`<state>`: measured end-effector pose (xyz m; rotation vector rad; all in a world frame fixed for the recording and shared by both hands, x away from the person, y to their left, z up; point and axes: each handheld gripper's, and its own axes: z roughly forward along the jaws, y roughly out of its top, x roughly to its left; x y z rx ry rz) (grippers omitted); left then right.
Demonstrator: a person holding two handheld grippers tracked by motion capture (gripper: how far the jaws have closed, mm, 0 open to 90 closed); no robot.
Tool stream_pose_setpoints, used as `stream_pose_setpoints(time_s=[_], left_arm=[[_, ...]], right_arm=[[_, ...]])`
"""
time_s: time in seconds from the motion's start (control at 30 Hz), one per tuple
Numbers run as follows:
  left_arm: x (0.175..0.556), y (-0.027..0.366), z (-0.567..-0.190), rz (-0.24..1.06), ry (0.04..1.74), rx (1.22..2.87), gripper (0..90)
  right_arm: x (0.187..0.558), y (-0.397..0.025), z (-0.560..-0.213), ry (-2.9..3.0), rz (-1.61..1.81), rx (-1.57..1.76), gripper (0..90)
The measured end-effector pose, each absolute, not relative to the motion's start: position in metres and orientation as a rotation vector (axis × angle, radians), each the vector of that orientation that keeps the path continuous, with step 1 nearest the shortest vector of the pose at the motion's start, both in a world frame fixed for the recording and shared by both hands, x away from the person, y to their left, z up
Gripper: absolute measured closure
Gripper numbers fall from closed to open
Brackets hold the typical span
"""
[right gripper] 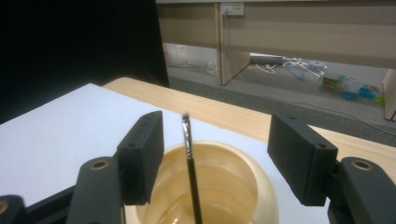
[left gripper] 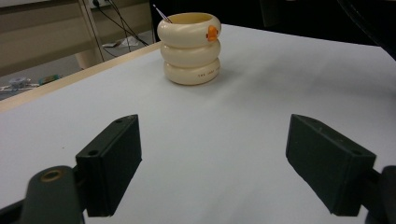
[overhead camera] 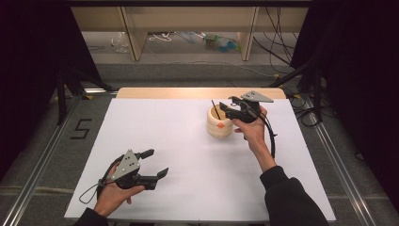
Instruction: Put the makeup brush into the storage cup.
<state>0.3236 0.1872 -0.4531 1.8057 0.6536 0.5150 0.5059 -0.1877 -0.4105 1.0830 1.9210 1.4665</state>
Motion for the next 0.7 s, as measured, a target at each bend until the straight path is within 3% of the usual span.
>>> stream_pose_setpoints(time_s=[0.7], left_arm=[[0.323,0.187,-0.453,0.510,0.667,1.798,18.4]], right_arm=[[0.468,-0.191,-0.396,1.991,1.501,1.041,28.6]])
